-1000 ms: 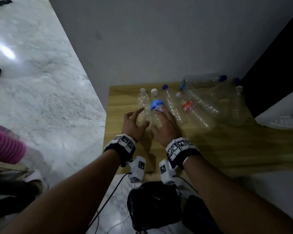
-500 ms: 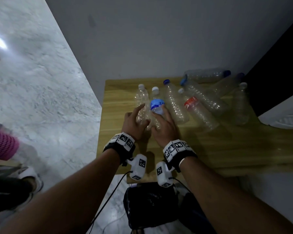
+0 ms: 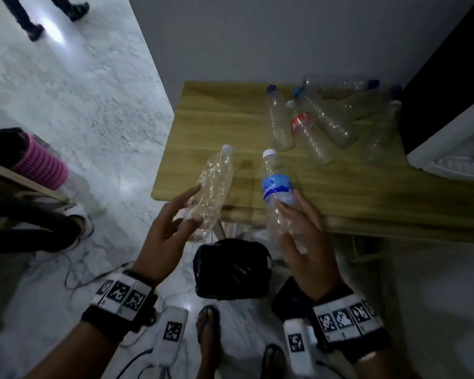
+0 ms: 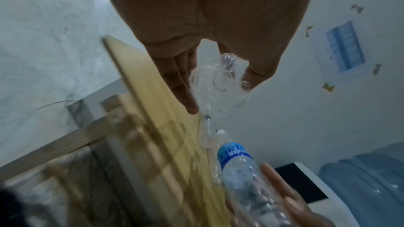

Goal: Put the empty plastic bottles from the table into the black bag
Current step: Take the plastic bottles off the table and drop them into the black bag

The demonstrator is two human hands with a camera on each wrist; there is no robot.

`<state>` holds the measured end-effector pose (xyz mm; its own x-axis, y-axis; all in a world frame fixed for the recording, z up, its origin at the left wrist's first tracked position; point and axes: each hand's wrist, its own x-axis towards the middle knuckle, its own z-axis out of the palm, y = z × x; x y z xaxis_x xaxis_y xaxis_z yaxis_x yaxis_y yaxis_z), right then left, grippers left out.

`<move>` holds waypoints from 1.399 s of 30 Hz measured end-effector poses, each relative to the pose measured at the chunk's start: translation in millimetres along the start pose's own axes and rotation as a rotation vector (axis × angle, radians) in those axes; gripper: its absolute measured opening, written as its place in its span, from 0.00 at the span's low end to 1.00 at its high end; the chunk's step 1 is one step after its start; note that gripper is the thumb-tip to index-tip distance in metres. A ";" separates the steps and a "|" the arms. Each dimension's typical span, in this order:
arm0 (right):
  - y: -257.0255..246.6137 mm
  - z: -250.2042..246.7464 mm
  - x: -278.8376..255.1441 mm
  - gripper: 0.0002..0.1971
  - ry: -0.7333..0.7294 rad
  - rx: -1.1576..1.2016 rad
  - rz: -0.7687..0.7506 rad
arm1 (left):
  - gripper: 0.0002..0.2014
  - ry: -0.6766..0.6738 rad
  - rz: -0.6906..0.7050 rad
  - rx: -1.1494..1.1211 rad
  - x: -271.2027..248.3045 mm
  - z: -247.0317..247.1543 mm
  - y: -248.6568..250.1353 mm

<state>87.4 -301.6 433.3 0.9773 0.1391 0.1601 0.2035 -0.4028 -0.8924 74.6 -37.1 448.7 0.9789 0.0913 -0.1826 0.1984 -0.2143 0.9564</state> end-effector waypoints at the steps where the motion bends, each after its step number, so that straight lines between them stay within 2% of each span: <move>1: -0.3 -9.3 -22.2 0.22 -0.031 0.015 0.006 | 0.24 -0.009 -0.023 -0.015 -25.7 0.2 -4.2; 5: 12.4 -29.2 -105.2 0.22 -0.161 0.057 0.088 | 0.23 -0.037 -0.155 -0.085 -112.5 6.6 -32.2; 9: 54.2 -6.0 -158.2 0.27 -0.225 0.074 0.241 | 0.20 -0.032 -0.384 -0.091 -148.2 23.1 -84.0; 14: 142.1 68.8 -176.0 0.27 -0.328 0.030 0.538 | 0.15 -0.034 -0.562 -0.027 -124.0 53.3 -199.5; 17: 192.3 118.4 -169.6 0.30 -0.334 -0.027 0.648 | 0.17 -0.062 -0.655 0.020 -94.9 74.8 -268.3; 21: 253.4 172.7 -154.8 0.29 -0.361 -0.046 0.776 | 0.19 -0.079 -0.702 0.027 -53.9 96.4 -344.7; 24: 293.8 202.1 -146.9 0.28 -0.291 -0.052 0.837 | 0.14 -0.077 -0.710 0.002 -30.8 113.3 -384.3; 26: 313.3 216.0 -144.3 0.29 -0.281 -0.071 0.877 | 0.16 -0.079 -0.715 0.018 -18.1 122.6 -404.2; 28: 326.6 224.3 -143.4 0.30 -0.281 -0.084 0.895 | 0.19 -0.077 -0.714 0.043 -9.3 128.0 -417.9; 31: 334.0 224.9 -144.4 0.31 -0.244 -0.092 0.898 | 0.30 -0.098 -0.711 0.087 -5.8 128.4 -426.6; 32: 333.6 222.7 -146.1 0.31 -0.236 -0.097 0.897 | 0.30 -0.121 -0.700 0.111 -6.4 127.0 -424.4; 38: 300.4 196.6 -154.4 0.28 -0.168 -0.079 0.859 | 0.21 -0.198 -0.605 0.158 -13.7 105.2 -380.8; 42: 256.2 174.1 -155.3 0.24 -0.113 -0.086 0.751 | 0.16 -0.213 -0.497 0.140 -22.5 81.7 -334.9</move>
<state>-22.6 -268.9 106.3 0.8440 -0.1104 -0.5249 -0.5049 -0.4941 -0.7078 -9.9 -46.8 113.9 0.7512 0.0187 -0.6598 0.6287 -0.3246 0.7067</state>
